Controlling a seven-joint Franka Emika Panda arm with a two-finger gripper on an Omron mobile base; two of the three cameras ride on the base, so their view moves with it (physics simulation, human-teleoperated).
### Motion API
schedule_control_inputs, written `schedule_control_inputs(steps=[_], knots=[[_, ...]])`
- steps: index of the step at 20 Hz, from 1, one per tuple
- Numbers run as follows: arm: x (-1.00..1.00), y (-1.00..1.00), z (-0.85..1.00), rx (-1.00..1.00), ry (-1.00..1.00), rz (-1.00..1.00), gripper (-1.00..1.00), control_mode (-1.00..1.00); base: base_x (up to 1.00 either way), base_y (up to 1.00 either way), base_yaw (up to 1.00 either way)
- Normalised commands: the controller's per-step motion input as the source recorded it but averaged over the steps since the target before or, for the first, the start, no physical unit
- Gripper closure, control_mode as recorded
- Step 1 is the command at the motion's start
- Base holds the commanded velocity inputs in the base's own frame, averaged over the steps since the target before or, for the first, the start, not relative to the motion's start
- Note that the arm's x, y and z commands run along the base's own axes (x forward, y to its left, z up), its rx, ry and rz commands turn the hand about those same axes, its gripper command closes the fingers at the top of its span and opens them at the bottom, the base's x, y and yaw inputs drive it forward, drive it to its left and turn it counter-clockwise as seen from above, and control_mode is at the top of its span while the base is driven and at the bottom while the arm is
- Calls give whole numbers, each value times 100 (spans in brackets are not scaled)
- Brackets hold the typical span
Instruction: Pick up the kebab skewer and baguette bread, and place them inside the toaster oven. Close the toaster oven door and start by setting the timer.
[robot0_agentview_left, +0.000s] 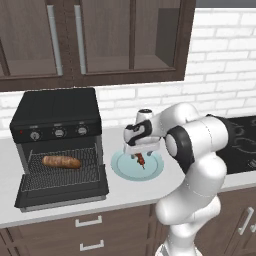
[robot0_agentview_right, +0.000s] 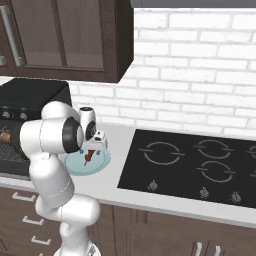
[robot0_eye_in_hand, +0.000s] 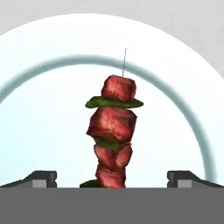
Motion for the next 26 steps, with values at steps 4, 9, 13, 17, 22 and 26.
schedule_control_inputs(steps=[4,9,13,17,22,26], knots=[[0,0,-40,0,0,0,-100,-100,0,0,0],[0,0,-38,0,0,0,-100,-100,0,0,0],[0,0,-22,0,0,0,100,-100,0,0,0],[0,0,0,0,0,0,100,-100,0,0,0],[0,0,-8,0,0,0,100,-100,0,0,0],[0,0,4,0,0,-4,100,-100,0,0,0]])
